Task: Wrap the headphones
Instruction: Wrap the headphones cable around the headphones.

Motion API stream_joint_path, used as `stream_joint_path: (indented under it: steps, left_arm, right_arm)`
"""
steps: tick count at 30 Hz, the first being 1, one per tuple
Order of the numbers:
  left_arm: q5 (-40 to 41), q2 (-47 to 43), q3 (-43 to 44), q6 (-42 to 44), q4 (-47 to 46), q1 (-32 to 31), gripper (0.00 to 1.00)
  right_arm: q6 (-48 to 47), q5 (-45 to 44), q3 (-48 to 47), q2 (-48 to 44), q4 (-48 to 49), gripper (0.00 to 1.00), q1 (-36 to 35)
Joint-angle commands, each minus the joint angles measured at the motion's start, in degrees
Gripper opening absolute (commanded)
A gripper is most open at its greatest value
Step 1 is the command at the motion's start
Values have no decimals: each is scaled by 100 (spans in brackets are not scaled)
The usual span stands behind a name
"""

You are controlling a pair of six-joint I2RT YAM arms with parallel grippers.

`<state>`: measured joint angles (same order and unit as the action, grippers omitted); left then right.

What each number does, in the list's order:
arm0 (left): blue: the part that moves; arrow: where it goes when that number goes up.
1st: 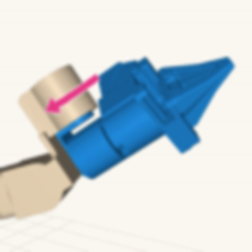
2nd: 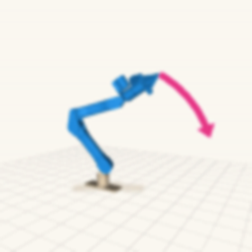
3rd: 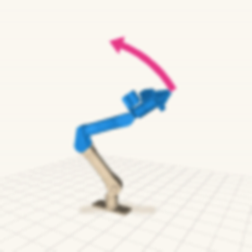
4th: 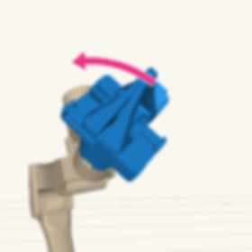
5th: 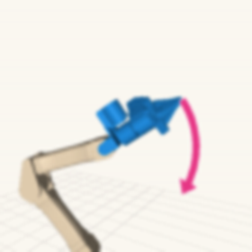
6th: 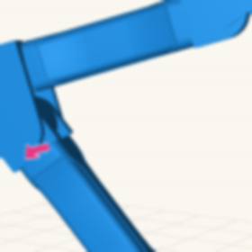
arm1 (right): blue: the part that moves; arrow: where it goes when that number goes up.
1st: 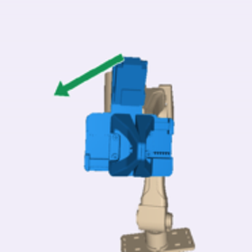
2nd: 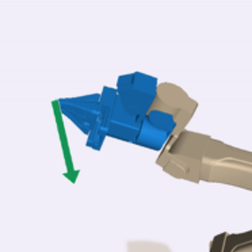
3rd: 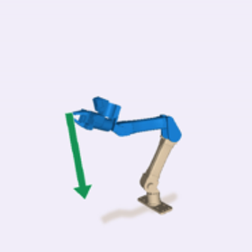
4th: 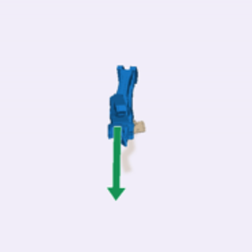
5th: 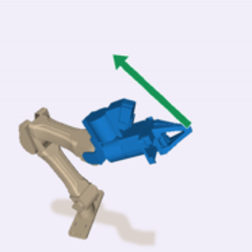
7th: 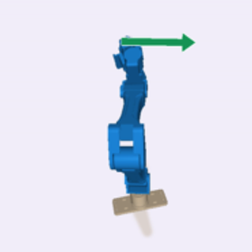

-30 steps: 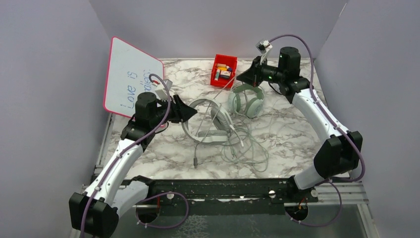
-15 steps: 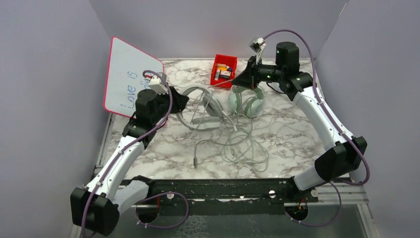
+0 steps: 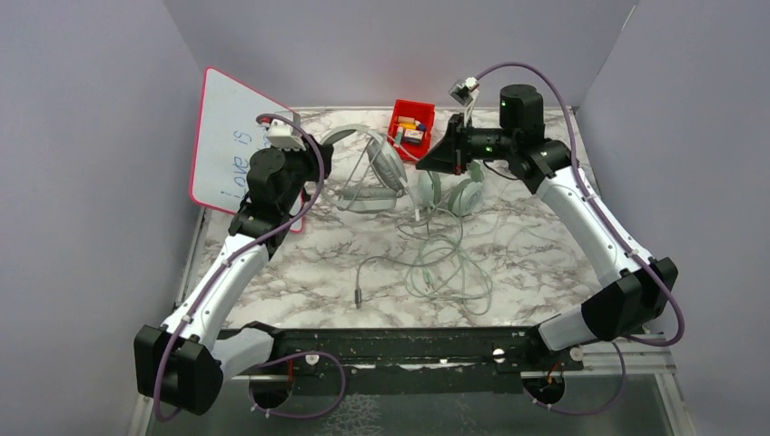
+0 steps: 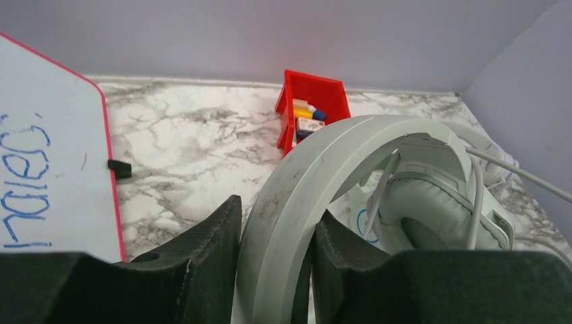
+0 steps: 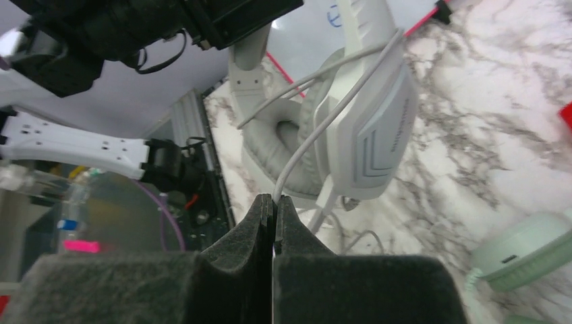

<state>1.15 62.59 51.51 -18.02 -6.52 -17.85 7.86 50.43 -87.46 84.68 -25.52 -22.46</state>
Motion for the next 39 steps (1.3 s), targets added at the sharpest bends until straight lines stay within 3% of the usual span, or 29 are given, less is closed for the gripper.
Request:
stream_joint_path:
  steps: [1,9,19,25,34,39]
  left_arm:
    - [302,-57,277,24,-1132,58,0]
    - [562,92,339,-102,-2005,33,0]
    - [735,259,554,-485,-2826,-3,0]
    - [713,340,673,-757,-3075,-10,0]
    - [1150,264,639,-1597,-3270,-34,0]
    - [1445,274,712,-2159,-3266,-44,0]
  right_arm:
    - [1122,703,394,-243,961,3,-157]
    - [3237,770,1058,-433,2660,3,-286]
    - [4768,591,1798,-715,4345,13,-356]
    - [4686,384,1987,-857,4390,23,-458]
    - [4245,-397,2088,-1237,4449,21,-849]
    - [3535,-1248,2085,-1493,4165,26,-1293]
